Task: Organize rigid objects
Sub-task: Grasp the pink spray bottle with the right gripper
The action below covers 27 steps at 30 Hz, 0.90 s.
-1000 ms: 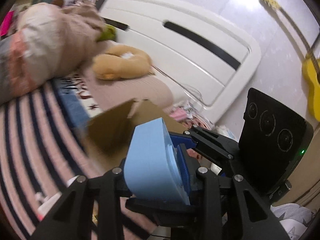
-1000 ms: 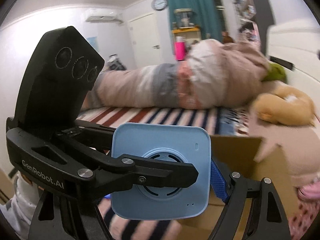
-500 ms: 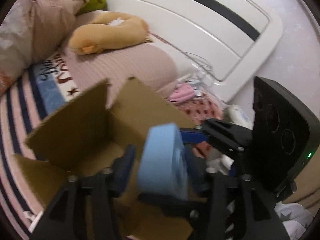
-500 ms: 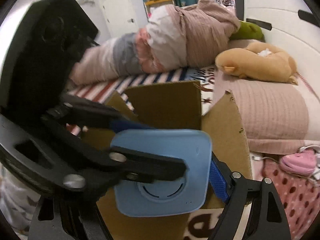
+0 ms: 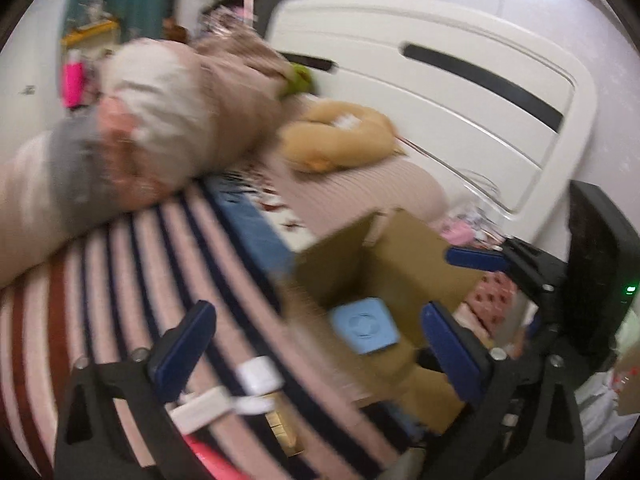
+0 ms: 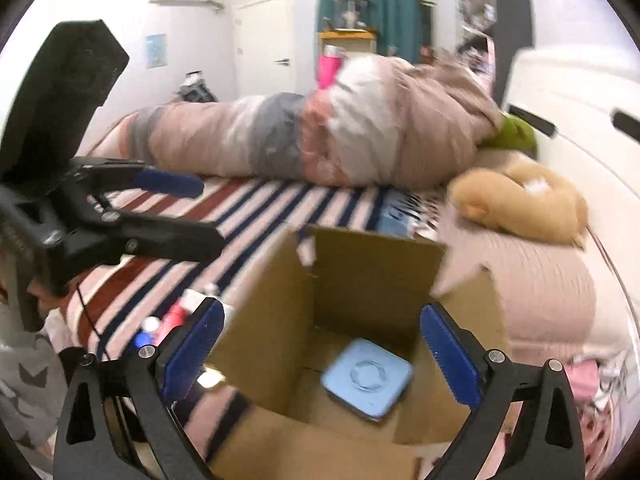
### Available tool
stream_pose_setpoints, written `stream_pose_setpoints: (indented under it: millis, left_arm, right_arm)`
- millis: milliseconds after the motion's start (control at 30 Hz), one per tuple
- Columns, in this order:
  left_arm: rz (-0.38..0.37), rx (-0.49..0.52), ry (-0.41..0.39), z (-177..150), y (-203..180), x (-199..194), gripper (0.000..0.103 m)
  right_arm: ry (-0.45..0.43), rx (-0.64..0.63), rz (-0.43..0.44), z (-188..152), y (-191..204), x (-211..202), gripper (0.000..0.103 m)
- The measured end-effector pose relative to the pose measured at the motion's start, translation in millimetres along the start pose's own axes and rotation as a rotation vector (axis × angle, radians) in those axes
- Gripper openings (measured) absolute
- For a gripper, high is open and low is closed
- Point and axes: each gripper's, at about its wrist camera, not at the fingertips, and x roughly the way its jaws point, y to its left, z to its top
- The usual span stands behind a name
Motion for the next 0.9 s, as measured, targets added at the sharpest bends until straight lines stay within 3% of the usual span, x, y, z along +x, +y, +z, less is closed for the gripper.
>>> stream_pose_setpoints:
  millis: [167, 300, 433, 633, 800, 900]
  left_arm:
    - [0.134, -0.056, -0.054, -35, 58, -43, 0.102]
    - [0.144, -0.149, -0.075, -73, 107, -55, 0.102]
    - [0.134, -0.219, -0.083, -113, 145, -50, 0.102]
    - [0.131, -0.235, -0.023, -159, 173, -20, 0.102]
    - [0.083, -0.266, -0.003, -178, 187, -1, 0.102]
    - [0.088, -0.263, 0.023, -180, 189, 10, 0.102]
  right_arm:
    - [-0.003, -0.022, 0.15, 16, 54, 8, 0.099]
    - [0.058, -0.056, 0.223, 17, 104, 34, 0.096]
    - [0.199, -0.07, 0.275, -4, 143, 88, 0.074]
    - [0.445, -0.029, 0.315, -49, 175, 175, 0.053]
    - [0.547, 0.011, 0.259, -62, 176, 215, 0.03]
    - [0.568, 0.005, 0.261, -62, 177, 227, 0.029]
